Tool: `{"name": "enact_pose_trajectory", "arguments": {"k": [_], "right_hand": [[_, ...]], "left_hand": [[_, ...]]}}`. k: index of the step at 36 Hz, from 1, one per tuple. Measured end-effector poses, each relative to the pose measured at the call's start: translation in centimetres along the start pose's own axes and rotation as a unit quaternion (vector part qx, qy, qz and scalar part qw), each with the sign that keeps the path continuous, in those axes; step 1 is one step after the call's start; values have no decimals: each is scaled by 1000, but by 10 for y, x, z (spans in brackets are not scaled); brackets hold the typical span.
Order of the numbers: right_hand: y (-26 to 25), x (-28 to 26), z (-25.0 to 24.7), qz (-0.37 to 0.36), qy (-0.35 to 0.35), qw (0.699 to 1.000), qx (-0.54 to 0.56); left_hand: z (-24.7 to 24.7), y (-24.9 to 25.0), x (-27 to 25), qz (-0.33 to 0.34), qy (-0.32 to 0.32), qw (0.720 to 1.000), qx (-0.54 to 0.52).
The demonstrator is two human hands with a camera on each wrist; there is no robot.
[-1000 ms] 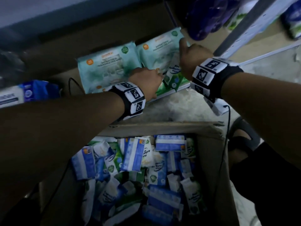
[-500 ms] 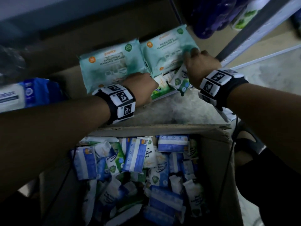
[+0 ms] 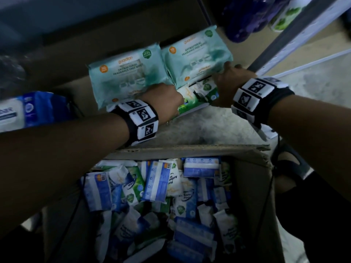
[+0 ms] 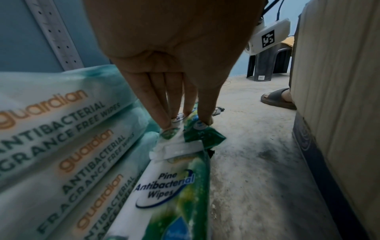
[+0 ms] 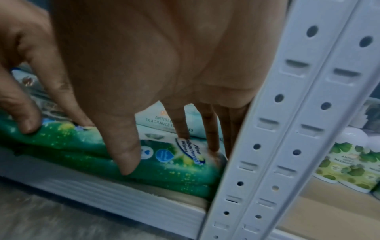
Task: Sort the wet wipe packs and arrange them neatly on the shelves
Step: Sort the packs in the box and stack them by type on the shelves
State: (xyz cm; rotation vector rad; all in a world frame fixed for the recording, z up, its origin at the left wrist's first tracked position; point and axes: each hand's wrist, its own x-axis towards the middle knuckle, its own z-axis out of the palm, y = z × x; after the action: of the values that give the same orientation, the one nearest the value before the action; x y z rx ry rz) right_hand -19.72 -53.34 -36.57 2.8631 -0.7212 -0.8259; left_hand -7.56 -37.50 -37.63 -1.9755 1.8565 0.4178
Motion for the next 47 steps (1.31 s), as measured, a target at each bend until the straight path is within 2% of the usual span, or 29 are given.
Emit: {"name": "enact_pose_trajectory", "arguments": {"k": [5,8,14,19,23,29,35,43,47], "right_hand": [[-4,9,2,58,10,998,35],[-4,13,3,65,7,997,49],[0,12,1,45,23,996,72],[0,2,-10,-17,37,999,34],[-5,-13,-25,-24,35,999,6],[-11,-47,-50,-36,42,998,-2],[-28,-101,-68,-37,53,998,23],[-61,-179,-78,-35,5,996,77],[-82,-216,-69,-50,15,994,98]], "left_hand": [[1,3,1,12,-1,1000,22],[-2,4,4,16,3,1000,20],[-11,8,16,17,13,1000,15],[-18,10,19,12,-16,1000,-7],[-26,10,6,14,-15,999,-43],[-51,7,-31,-58,17,992,-113],[-73,12,-86,-96,50,984,-141],[-68,34,-173,-150,42,973,-170],[-59,49,-217,-167,18,963,-210]]}}
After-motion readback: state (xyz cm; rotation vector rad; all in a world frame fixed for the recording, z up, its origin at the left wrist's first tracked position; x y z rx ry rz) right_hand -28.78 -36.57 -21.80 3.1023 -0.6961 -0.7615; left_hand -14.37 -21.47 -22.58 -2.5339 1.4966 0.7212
